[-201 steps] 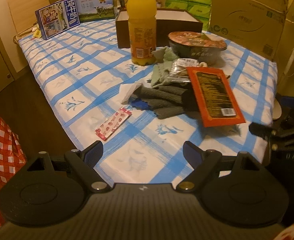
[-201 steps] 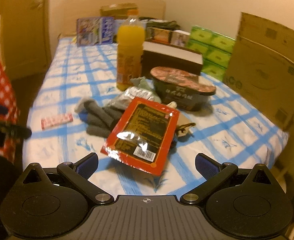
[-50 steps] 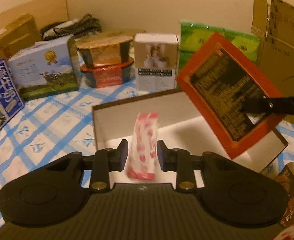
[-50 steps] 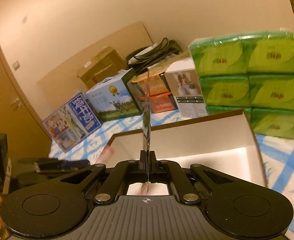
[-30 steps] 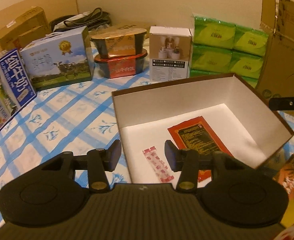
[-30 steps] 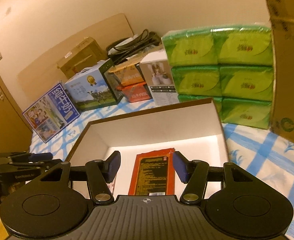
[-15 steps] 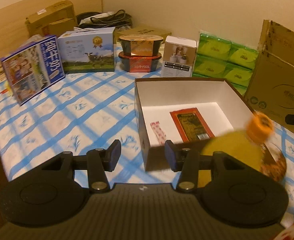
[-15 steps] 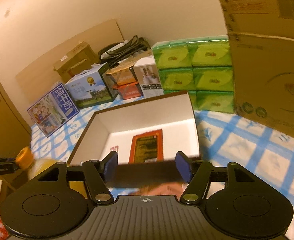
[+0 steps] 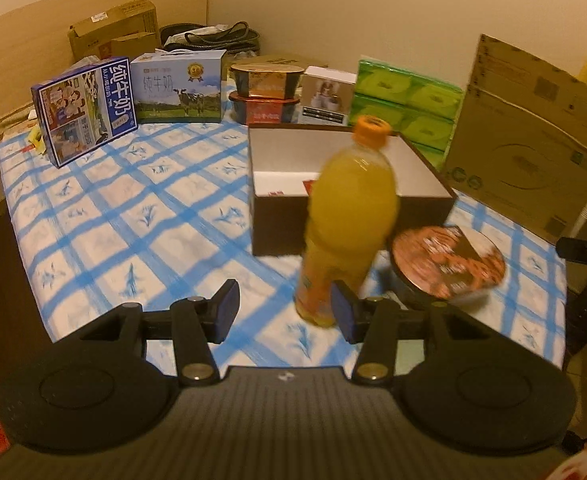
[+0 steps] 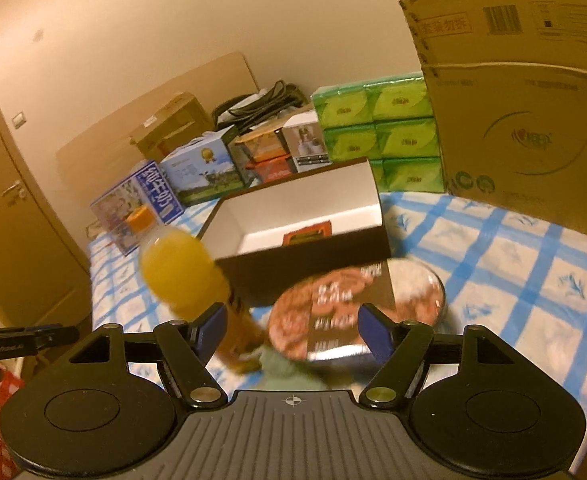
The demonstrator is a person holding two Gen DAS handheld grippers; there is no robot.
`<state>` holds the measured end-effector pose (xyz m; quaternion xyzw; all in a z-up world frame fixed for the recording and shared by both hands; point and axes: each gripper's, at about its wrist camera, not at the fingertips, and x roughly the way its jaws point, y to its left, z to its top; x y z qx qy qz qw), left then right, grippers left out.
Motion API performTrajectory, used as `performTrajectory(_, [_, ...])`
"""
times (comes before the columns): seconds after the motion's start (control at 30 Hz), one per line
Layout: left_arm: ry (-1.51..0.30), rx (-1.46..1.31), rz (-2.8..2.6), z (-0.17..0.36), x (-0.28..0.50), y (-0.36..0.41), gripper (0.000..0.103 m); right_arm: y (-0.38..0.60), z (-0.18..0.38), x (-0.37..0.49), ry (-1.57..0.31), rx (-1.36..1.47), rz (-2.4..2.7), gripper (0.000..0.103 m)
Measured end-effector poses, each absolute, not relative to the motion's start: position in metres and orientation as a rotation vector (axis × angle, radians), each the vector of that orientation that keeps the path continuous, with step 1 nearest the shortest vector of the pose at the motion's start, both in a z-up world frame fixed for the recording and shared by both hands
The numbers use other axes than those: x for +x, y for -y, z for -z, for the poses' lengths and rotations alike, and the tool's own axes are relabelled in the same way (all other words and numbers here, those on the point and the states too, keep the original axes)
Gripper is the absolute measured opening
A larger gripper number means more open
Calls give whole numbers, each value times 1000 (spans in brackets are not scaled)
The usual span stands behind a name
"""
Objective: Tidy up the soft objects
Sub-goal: 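Move both tools back from the box to the pile of items, then grasp the clear bag of cotton swabs with the right tool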
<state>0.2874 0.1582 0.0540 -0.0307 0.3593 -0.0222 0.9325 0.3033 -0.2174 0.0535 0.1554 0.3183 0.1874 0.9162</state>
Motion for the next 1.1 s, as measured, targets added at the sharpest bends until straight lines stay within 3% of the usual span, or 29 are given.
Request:
performTrajectory(0.53, [-692,-71,49,-40,173,-100,47,196,-35,184,-678,219,-396,72])
performTrajectory(1.1, [-718,-24,38,4,145,-81,47,170,9,175,-705,46,-387,72])
